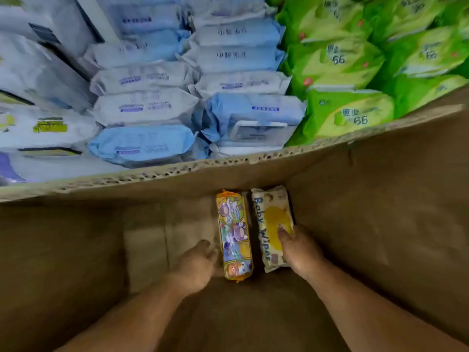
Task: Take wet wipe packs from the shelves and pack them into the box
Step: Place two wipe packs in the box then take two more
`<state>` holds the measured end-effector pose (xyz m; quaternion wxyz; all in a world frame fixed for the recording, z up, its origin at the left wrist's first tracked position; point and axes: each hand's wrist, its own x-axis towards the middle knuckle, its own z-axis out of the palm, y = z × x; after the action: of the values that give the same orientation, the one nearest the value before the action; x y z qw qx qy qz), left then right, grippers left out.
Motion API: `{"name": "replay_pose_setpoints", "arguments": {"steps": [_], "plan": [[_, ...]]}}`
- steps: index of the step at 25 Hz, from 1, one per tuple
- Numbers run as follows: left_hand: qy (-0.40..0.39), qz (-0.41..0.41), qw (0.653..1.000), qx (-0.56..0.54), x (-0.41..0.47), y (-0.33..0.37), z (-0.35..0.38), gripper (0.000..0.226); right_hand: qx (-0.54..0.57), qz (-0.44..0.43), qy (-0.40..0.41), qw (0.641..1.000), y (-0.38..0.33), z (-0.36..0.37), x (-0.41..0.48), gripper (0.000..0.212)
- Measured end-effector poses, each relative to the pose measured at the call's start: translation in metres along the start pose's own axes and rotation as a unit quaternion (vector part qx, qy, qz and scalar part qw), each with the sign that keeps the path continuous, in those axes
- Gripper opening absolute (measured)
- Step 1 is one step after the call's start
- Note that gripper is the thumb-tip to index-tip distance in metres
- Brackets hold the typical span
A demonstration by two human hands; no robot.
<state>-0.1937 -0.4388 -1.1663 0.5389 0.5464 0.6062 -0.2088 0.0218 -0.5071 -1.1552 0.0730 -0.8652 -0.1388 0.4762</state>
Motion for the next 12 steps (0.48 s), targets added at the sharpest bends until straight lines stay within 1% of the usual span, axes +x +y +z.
{"name": "replay_pose_setpoints", "arguments": {"steps": [2,3,5,6,8,9,11,12], "plan": [[-0.005,0.022,0.998,-0.051,0.036,0.001,0.013,0.044,0.026,0.025,0.011,0.999,0.015,0.023,0.035,0.052],[-0.015,0.02,0.996,-0.087,0.05,0.005,0.017,0.041,0.041,0.035,0.01,0.999,0.019,0.031,0.049,0.057],[-0.022,0.018,0.985,-0.168,0.068,0.008,0.027,0.023,0.076,0.062,0.011,0.995,0.02,0.04,0.064,0.07],[-0.023,0.015,0.977,-0.213,0.076,0.005,0.032,0.022,0.088,0.074,0.017,0.993,0.018,0.043,0.071,0.074],[-0.049,-0.012,0.953,-0.297,0.089,-0.008,0.039,0.044,0.093,0.085,0.025,0.992,0.017,0.046,0.078,0.078],[-0.072,-0.03,0.937,-0.341,0.093,-0.014,0.042,0.051,0.088,0.079,0.02,0.993,0.018,0.048,0.081,0.079],[-0.13,-0.045,0.904,-0.404,0.095,-0.021,0.049,0.045,0.069,0.052,0.0,0.996,0.026,0.051,0.082,0.072],[-0.143,-0.038,0.904,-0.401,0.095,-0.022,0.05,0.041,0.054,0.033,-0.013,0.998,0.031,0.051,0.081,0.068]]}}
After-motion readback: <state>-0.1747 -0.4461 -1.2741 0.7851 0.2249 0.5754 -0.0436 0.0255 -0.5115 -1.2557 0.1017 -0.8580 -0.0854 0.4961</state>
